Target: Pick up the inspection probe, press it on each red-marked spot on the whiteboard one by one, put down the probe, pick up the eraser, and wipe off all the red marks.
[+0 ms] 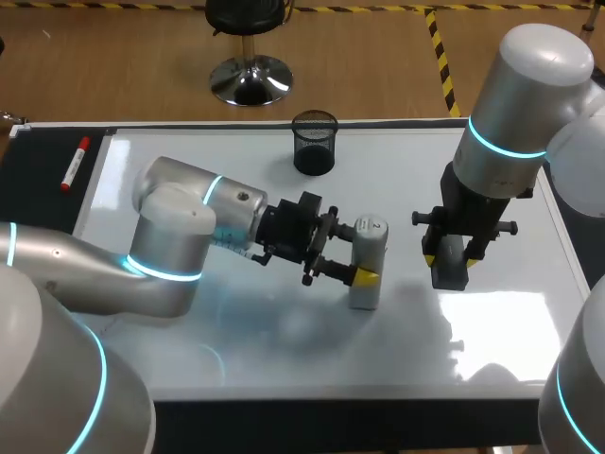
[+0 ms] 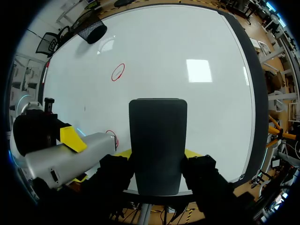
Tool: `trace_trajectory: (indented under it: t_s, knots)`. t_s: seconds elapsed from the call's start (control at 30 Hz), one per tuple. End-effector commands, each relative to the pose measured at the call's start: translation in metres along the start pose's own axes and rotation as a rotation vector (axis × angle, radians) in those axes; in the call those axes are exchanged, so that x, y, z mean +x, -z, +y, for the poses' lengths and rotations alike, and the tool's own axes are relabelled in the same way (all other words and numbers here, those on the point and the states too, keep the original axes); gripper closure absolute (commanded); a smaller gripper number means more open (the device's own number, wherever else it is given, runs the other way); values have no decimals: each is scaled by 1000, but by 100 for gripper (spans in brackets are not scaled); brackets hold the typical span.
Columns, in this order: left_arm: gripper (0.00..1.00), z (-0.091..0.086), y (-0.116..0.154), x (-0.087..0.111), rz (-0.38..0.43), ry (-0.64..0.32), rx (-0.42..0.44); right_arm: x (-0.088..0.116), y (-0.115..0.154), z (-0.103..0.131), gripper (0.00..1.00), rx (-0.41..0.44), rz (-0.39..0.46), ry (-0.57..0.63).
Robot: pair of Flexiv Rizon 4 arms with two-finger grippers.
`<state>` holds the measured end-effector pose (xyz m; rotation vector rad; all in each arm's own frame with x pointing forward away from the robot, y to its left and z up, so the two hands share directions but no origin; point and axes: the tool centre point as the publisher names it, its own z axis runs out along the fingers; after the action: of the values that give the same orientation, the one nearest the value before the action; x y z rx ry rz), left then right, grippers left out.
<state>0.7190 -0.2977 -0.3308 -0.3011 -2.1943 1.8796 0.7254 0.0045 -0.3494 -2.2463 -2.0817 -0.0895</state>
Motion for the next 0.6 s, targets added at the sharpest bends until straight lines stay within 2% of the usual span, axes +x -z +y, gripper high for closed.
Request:
trace_trajectory:
  t_s: [0.03,0.6]
  knots:
    - [100,12,-5,-5,6,2,0,-1,1,0,100,0,2,1]
    - [100,12,-5,-4,24,4,6,-1,1,0,100,0,2,1]
